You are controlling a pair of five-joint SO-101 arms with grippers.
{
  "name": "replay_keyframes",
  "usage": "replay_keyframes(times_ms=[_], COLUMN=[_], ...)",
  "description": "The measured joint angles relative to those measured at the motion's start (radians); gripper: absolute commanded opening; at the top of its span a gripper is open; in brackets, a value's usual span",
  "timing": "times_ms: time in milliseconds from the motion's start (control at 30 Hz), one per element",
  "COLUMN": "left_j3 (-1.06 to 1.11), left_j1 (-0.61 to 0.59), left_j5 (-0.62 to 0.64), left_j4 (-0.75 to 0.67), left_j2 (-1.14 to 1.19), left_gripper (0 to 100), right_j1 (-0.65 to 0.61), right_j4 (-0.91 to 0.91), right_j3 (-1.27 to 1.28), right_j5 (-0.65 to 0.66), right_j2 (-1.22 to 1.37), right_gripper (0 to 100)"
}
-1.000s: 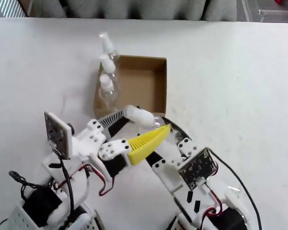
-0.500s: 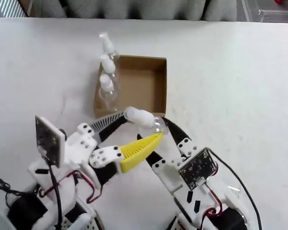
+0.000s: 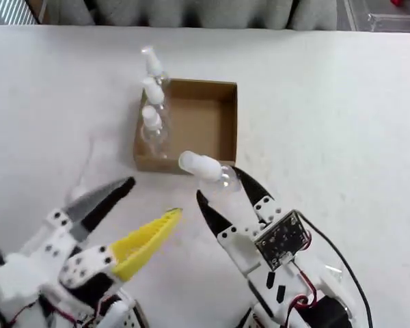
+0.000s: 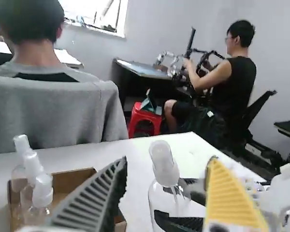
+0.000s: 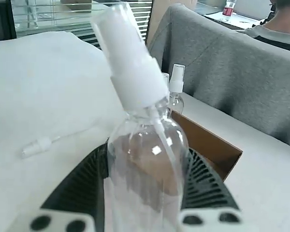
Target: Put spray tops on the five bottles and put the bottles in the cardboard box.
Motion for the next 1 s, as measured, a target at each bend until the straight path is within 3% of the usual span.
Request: replay_keyframes(times_ms=[67, 200, 467, 833, 1000], left_j3=[0.055, 0.199, 0.45, 0.473, 0.468], left_j1=[-0.04, -0.127, -0.144, -0.086, -0.06], left_j5=[-0.029, -0.094, -0.083, -0.028, -0.023], left_j4=[-0.032, -0.13, -0.407, -0.574, -0.628], left_j2=[-0.012, -0.012, -0.009, -0.005, 0.137], left_gripper=[2, 4, 2, 2, 2], right_j1=[-0.002, 0.0, -0.002, 0.0, 0.0], right_j4=[0.0, 0.0, 0.0, 0.0, 0.0], right_j3=[0.0, 0.0, 0.0, 0.0, 0.0], right_j5=[0.0, 0.0, 0.0, 0.0, 0.0], right_j2=[0.0, 0.0, 0.0, 0.0, 0.0], right_gripper=[1.5, 1.5, 1.5, 1.5, 1.5])
